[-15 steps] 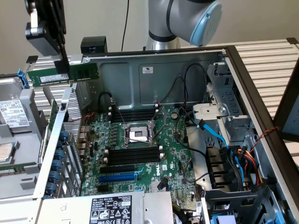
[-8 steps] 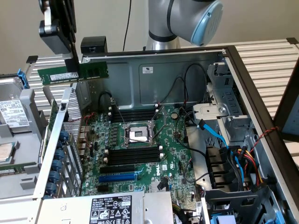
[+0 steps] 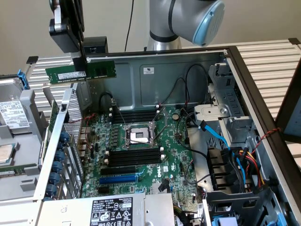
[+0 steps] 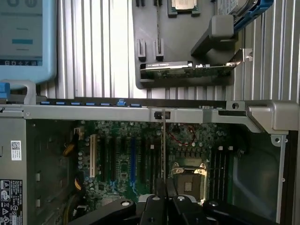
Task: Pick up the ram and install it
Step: 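Pick up the ram and move it above insertion slot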
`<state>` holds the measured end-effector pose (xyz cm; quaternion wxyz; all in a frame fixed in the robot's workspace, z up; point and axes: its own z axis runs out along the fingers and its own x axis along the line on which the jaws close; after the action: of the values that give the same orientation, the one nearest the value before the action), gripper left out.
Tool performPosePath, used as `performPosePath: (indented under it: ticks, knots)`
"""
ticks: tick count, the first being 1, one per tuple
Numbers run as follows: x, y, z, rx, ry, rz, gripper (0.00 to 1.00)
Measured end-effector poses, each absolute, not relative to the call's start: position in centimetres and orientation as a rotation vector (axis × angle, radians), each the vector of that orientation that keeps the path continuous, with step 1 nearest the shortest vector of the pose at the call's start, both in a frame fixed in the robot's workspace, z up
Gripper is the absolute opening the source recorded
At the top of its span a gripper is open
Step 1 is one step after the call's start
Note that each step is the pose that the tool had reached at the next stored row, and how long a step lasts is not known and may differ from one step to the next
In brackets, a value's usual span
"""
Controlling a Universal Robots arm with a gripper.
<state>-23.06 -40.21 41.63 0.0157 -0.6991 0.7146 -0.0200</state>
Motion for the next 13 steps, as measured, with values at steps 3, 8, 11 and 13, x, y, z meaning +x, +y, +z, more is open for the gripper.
performPosePath:
  ticks: [3, 8, 11, 13]
  knots:
    - [-22.7, -40.1, 41.6, -2.169, 2.229, -0.062, 0.12]
    - [-22.1, -39.9, 41.6, -2.157, 2.240, -0.063, 0.12]
    - [-21.7, -39.8, 41.6, -2.150, 2.247, -0.063, 0.12]
    - [-21.5, -39.7, 41.6, -2.146, 2.251, -0.063, 0.12]
